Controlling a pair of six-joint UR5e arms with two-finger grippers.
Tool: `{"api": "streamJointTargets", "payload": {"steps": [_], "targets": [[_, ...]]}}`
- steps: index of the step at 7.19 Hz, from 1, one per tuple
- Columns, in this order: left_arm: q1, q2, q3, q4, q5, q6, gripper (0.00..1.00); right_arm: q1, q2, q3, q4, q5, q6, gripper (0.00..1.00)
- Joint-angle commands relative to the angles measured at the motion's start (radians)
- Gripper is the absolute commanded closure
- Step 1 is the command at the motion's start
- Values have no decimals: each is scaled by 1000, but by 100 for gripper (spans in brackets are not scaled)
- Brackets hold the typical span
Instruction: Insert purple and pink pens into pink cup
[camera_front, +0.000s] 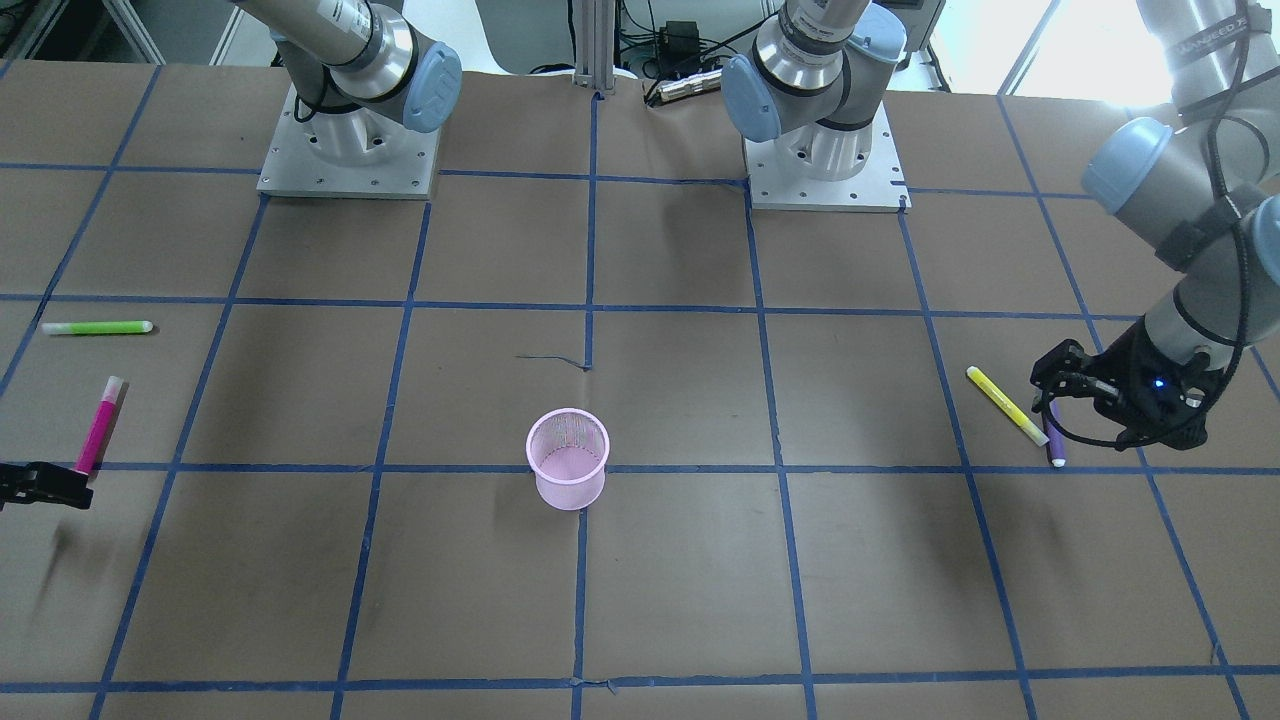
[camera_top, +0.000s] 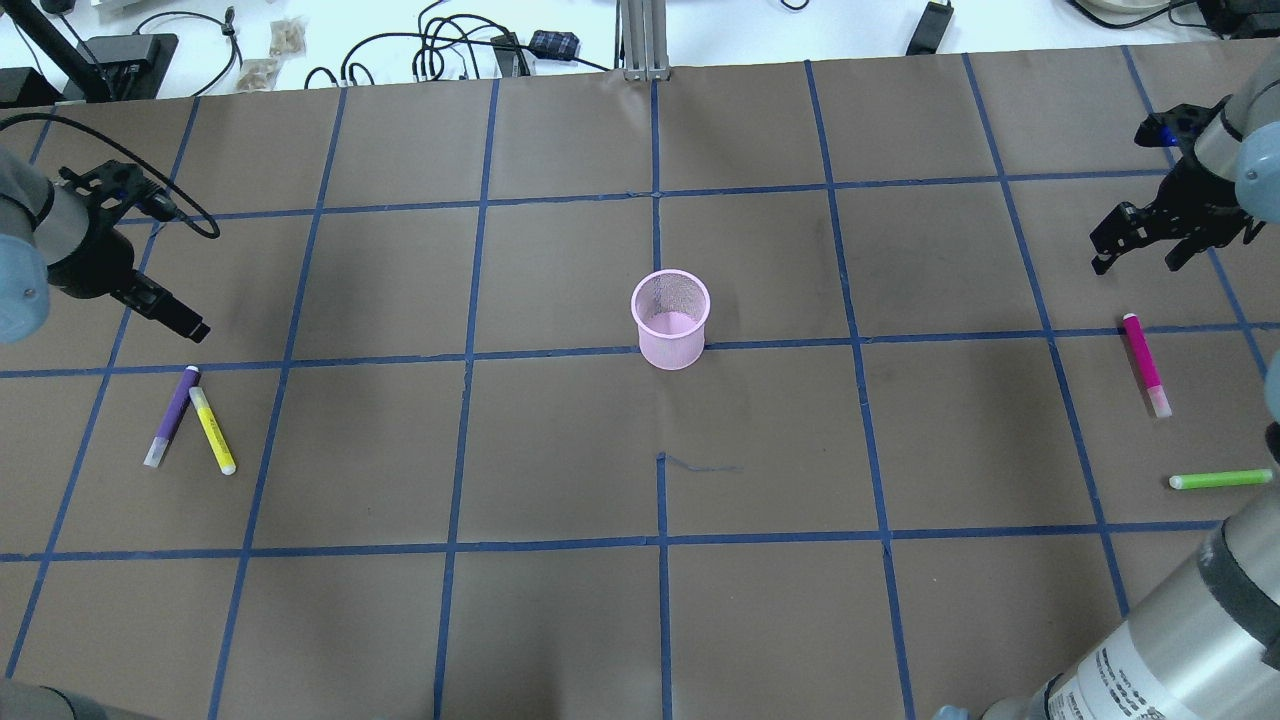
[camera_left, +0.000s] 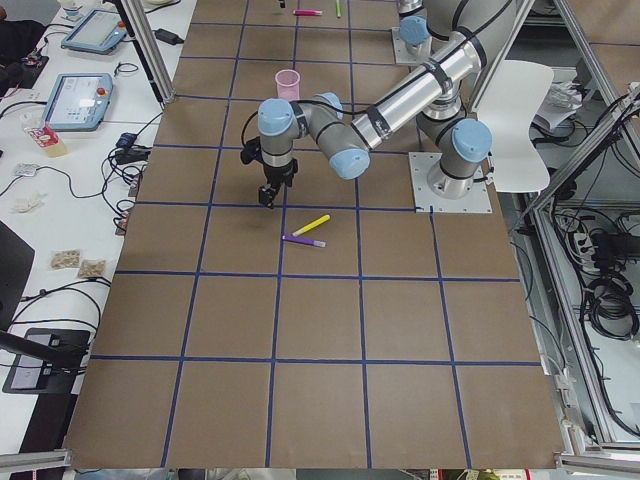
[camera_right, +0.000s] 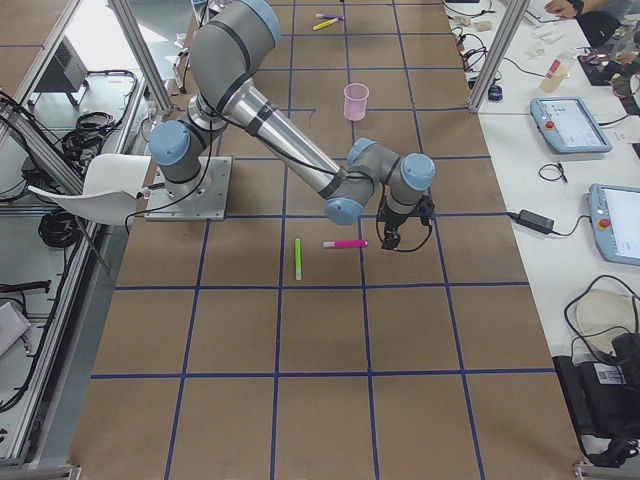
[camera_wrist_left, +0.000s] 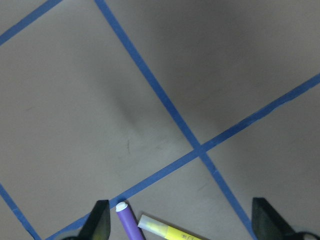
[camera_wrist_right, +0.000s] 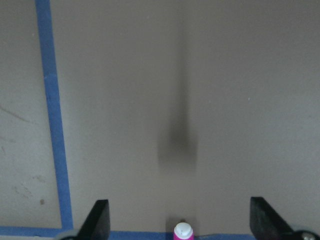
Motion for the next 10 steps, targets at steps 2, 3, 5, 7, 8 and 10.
{"api": "streamJointTargets", "payload": {"steps": [2, 3, 5, 7, 8, 10], "targets": [[62, -93, -17, 137, -110, -62, 0, -6, 0, 60, -55, -90, -10, 19], [61, -121, -8, 137, -101, -134, 0, -8, -3, 63, -47, -101, -10, 19], [62, -148, -20, 151, -5, -257, 0, -15, -7, 89, -31, -126, -3, 18], [59, -159, -26, 153, 76, -354, 1, -20, -9, 90, -30, -126, 0, 20], [57, -176, -26, 154, 75, -354, 2, -20, -9, 90, -28, -124, 3, 50], [57, -198, -26, 157, 75, -350, 6, -20, -9, 90, -25, -118, 1, 77]]}}
